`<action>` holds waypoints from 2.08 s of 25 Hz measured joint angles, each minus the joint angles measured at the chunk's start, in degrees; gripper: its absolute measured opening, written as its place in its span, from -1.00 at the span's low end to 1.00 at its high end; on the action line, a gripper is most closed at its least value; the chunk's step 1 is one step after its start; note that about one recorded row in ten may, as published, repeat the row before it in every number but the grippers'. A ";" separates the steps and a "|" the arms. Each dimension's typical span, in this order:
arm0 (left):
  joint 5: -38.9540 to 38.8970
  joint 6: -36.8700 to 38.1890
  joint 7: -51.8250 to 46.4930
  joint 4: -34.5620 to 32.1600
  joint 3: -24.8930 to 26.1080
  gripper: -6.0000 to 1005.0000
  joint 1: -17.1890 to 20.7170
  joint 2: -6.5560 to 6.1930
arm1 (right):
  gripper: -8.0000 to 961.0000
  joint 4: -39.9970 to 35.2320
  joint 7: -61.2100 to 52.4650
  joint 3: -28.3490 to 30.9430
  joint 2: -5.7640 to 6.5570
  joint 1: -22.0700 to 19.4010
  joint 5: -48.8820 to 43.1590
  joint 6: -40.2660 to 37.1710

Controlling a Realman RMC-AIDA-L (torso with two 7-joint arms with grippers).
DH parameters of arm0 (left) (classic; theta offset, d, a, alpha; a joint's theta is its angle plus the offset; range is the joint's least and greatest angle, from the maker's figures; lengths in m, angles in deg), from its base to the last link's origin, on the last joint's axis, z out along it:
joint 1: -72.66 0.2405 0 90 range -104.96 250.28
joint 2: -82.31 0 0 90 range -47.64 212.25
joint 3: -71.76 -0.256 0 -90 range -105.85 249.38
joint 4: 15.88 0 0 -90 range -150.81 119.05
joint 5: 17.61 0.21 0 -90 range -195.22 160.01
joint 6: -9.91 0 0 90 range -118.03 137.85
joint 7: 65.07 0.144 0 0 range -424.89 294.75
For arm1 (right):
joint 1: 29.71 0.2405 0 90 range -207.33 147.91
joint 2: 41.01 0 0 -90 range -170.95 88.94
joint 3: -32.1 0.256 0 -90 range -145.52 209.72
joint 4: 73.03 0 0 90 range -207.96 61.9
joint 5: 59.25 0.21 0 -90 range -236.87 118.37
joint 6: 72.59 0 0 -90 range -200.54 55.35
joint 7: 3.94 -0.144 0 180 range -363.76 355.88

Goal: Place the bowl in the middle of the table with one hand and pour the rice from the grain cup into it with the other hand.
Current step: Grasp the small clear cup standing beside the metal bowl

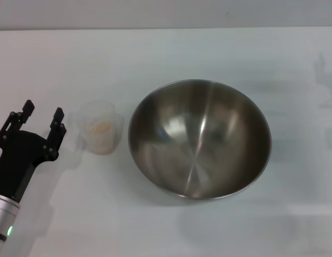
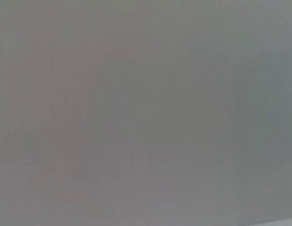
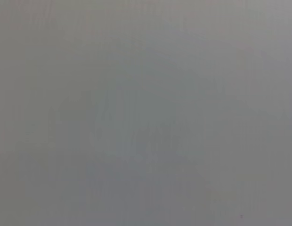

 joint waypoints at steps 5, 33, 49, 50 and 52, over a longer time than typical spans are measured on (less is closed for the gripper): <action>0.00 -0.74 0.00 -0.08 -1.16 0.15 0.01 0.01 | 0.06 0.30 0.00 -0.01 -0.01 0.15 0.00 0.08; -0.46 -9.16 1.23 -1.17 -1.37 0.06 -2.98 -0.19 | 0.06 0.37 0.01 -0.23 -0.10 -0.11 -0.01 0.47; -0.54 -11.94 1.23 -1.56 0.82 -0.11 -6.06 -0.09 | 0.06 0.48 0.01 0.14 -0.10 0.65 -0.01 -0.10; -0.54 -12.21 1.23 -1.57 0.92 -0.12 -6.17 -0.08 | 0.06 0.47 0.00 0.14 -0.10 0.70 -0.01 -0.12; -0.55 -12.96 1.23 -1.53 1.11 -0.14 -6.47 -0.07 | 0.06 0.52 0.00 0.13 -0.10 0.80 -0.01 -0.14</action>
